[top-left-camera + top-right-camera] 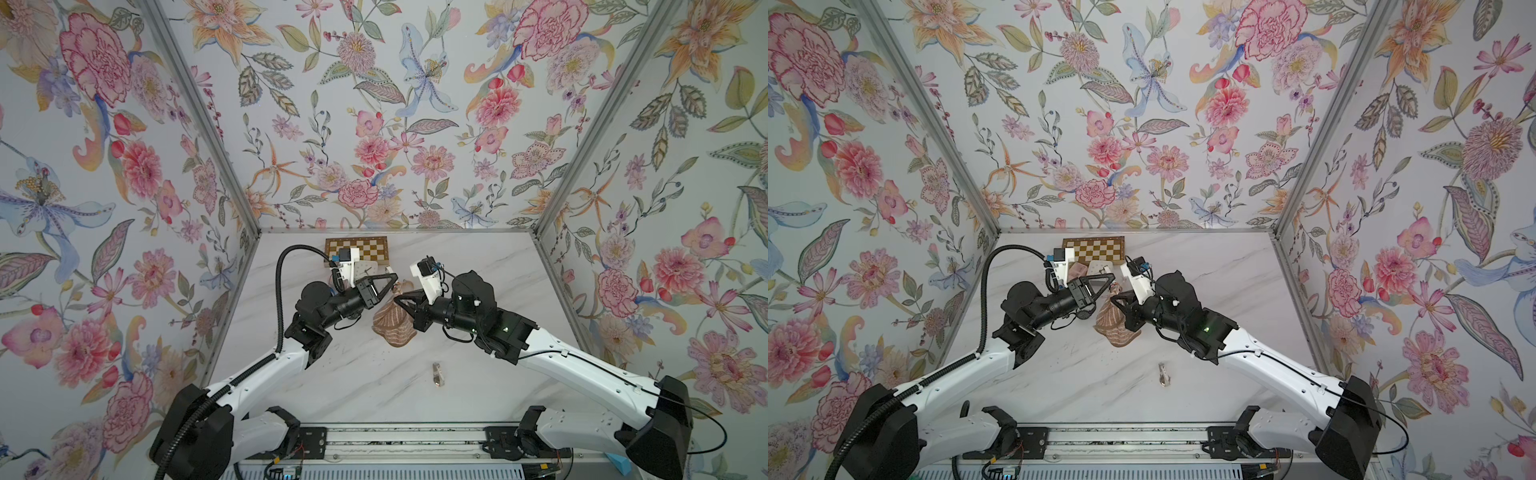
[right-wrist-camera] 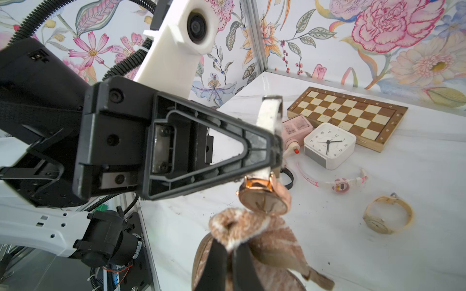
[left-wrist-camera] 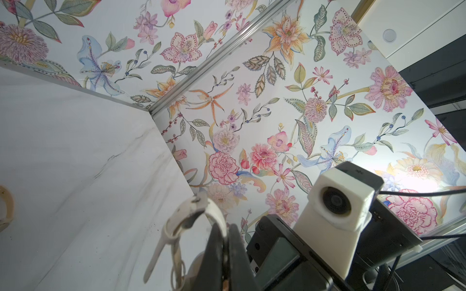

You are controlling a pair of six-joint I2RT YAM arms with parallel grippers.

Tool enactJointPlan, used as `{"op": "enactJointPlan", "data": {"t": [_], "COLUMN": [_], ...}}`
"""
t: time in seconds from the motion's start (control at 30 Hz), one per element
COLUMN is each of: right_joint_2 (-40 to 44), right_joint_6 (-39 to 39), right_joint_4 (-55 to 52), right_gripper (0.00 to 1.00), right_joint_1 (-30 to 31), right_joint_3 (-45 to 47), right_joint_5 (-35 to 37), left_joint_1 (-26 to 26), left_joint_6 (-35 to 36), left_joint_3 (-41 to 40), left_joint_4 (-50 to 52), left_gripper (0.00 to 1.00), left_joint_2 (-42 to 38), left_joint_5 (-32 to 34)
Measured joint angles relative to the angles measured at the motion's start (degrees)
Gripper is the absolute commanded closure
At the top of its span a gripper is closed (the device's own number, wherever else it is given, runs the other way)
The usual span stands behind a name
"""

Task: Wipe the watch dial
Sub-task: Wipe the dirt from the watch dial.

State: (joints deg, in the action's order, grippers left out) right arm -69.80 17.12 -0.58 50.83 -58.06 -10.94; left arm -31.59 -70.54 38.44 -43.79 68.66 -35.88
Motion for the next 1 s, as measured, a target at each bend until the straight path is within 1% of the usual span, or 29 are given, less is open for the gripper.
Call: {"op": "enactJointPlan", "data": {"t": [0.2,0.33,0.47,0.83,1.0], "right_joint_2": [-0.98,-1.27,-1.05,1.36,1.33], "right_joint_6": [-0.39,-0.33,0.04,1.01,1.84], "right_joint_4": [-0.28,-1.18,-1.86,-2.67,-2.34], "right_gripper": [1.00,1.00,1.00,1.00,1.00], "right_joint_1": [-0.37,-1.90,-3.45,-4.09,-3.54], "right_joint_3": [-0.13,-0.13,-0.11,0.00,0.02], "right_joint_5": [0.02,0.04,0.11,0.70,0.68], "left_joint_1": [0.00,0.00,0.07,0.11,0.11], "left_joint_6": [-2.12,-5.07,-6.71,-6.93,-8.46], "left_joint_3": [0.00,-0.04,-0.04,-0.04,-0.20], "left_joint_4": [-3.06,-6.73,-7.74,-6.86,-7.67], "left_gripper": [1.00,1.00,1.00,1.00,1.00], "left_joint_2": [0.90,2.05,2.82,4.44,4.83], "left_joint_5": [-2.60,-4.33,-5.88,-6.34,-5.90]}}
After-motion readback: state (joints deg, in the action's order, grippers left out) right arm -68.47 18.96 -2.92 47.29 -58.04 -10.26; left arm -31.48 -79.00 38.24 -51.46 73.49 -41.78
